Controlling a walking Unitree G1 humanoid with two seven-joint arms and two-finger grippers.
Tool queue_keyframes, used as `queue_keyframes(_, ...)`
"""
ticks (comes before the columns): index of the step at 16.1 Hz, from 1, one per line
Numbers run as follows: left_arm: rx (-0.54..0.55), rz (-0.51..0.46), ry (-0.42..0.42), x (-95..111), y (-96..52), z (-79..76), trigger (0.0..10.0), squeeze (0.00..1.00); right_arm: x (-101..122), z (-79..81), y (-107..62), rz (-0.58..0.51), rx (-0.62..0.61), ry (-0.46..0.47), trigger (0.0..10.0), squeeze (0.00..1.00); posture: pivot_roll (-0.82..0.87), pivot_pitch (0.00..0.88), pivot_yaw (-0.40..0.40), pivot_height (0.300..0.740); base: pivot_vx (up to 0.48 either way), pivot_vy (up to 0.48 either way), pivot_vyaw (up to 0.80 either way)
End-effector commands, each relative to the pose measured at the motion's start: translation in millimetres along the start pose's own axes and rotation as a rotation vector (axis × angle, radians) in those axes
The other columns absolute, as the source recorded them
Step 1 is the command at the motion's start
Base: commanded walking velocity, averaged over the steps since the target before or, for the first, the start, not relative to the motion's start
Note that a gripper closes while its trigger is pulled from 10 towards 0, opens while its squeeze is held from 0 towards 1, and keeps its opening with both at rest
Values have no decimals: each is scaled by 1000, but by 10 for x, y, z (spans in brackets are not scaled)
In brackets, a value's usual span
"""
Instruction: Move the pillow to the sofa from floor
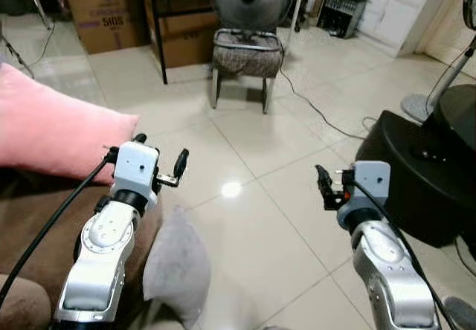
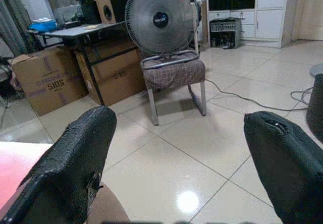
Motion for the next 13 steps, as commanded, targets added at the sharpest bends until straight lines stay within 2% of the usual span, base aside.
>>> queue_keyframes(1,0,-12,1,30,-10,6,10000,0,87,17,6,-29,10,-2,10000,0,85,0,-60,740,247,0,0)
queue_keyframes(3,4,-12,0,29,-13,13,10000,0,88,24,11,-29,16,-6,10000,0,86,0,-63,740,262,0,0)
queue_keyframes(6,10,-10,-1,22,-20,24,10000,0,69,51,18,-15,33,14,10000,0,88,0,-63,740,286,0,-750)
queue_keyframes(9,16,-6,1,14,-25,39,10000,0,90,54,23,-25,37,-9,10000,0,90,0,-65,740,282,0,0)
queue_keyframes(13,34,7,14,-10,-40,78,10000,0,89,72,21,-19,63,6,10000,0,94,0,-67,740,0,0,0)
Point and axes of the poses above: a point about 5 cm out from each wrist's last joint towards the gripper, its own y axis pointing out of the wrist towards the gripper, its own x axis along the axis of the wrist's last joint, z = x × y, the point moved 3 cm from there along y, pointing out of the wrist towards the gripper, and after that the axes turned 6 degrees about y, right-handed, at the moved point
